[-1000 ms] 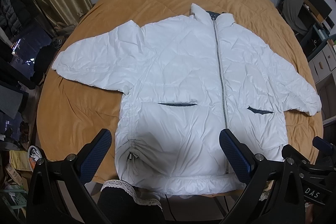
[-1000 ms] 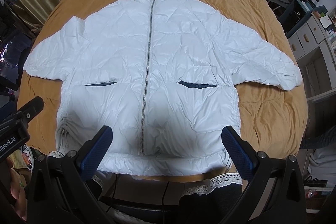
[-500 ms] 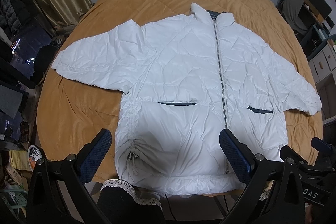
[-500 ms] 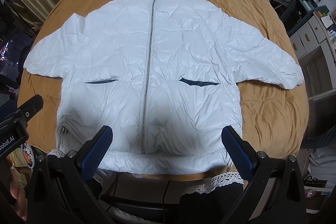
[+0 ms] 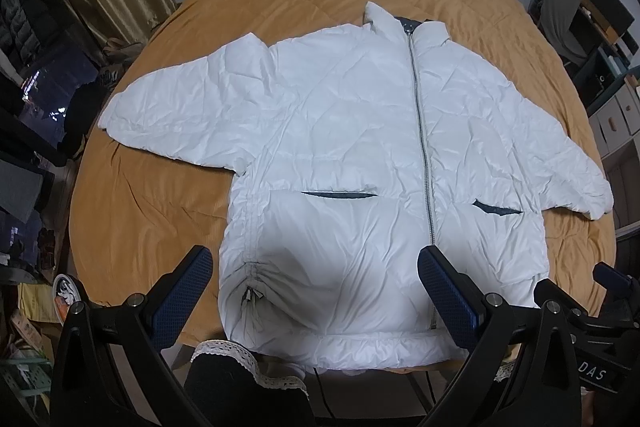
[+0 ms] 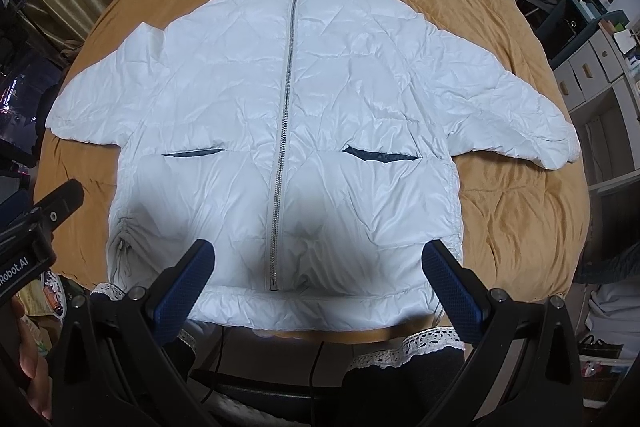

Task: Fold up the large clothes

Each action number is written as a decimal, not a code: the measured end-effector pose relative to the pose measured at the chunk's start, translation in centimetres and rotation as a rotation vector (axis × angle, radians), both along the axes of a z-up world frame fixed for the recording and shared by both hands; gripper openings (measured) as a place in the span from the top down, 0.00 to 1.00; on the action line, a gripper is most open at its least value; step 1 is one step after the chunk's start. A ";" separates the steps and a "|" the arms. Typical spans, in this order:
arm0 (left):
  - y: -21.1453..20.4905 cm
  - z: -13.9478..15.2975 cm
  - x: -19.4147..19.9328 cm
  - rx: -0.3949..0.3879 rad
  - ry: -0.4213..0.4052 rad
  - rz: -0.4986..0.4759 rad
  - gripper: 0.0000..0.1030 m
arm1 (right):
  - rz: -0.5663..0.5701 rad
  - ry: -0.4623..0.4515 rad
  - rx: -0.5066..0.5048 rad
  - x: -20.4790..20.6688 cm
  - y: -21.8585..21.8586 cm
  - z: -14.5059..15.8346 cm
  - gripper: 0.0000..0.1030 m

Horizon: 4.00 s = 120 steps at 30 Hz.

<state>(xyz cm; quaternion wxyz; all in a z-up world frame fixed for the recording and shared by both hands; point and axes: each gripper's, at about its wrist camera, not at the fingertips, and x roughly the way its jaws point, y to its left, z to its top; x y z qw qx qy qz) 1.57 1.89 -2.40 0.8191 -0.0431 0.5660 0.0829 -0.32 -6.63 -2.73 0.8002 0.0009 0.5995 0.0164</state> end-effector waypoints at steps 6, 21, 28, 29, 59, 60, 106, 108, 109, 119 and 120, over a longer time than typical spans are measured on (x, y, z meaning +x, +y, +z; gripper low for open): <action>0.1 -0.1 0.3 -0.002 0.004 0.001 0.01 | 0.000 0.000 0.002 0.1 0.0 0.1 0.00; 0.5 -0.3 0.5 -0.033 0.018 -0.006 0.01 | 0.005 0.021 0.009 0.1 0.1 -0.2 0.00; 14.4 -2.6 2.9 -0.425 -0.096 0.189 0.00 | 0.017 0.035 0.013 0.3 0.1 -0.6 0.00; 17.8 -3.9 3.1 -0.422 -0.142 0.268 0.00 | 0.023 0.036 0.010 0.5 0.2 -0.7 0.00; 37.8 -12.9 15.1 -0.509 -0.540 0.513 0.93 | -0.146 -0.028 0.171 18.9 -5.2 -17.2 0.00; 36.2 -11.2 15.2 -0.505 -0.565 0.470 0.93 | -0.161 -0.037 0.168 18.9 -5.6 -17.5 0.00; -1.3 -28.1 22.8 -0.632 -0.303 -0.205 0.86 | 0.101 0.317 0.053 37.0 9.6 -16.4 0.86; -1.0 -27.6 22.7 -0.654 -0.265 -0.222 0.86 | 0.071 0.289 0.089 37.0 6.4 -15.1 0.88; -0.7 -27.2 22.6 -0.676 -0.243 -0.229 0.86 | 0.048 0.273 0.104 36.8 4.4 -14.5 0.89; 6.1 -15.7 18.2 -0.585 -0.372 -0.275 0.85 | -0.148 0.256 0.319 33.8 -11.4 -20.7 0.90; 6.2 -15.5 19.2 -0.527 -0.367 -0.262 0.82 | -0.156 0.245 0.361 33.5 -12.1 -21.2 0.90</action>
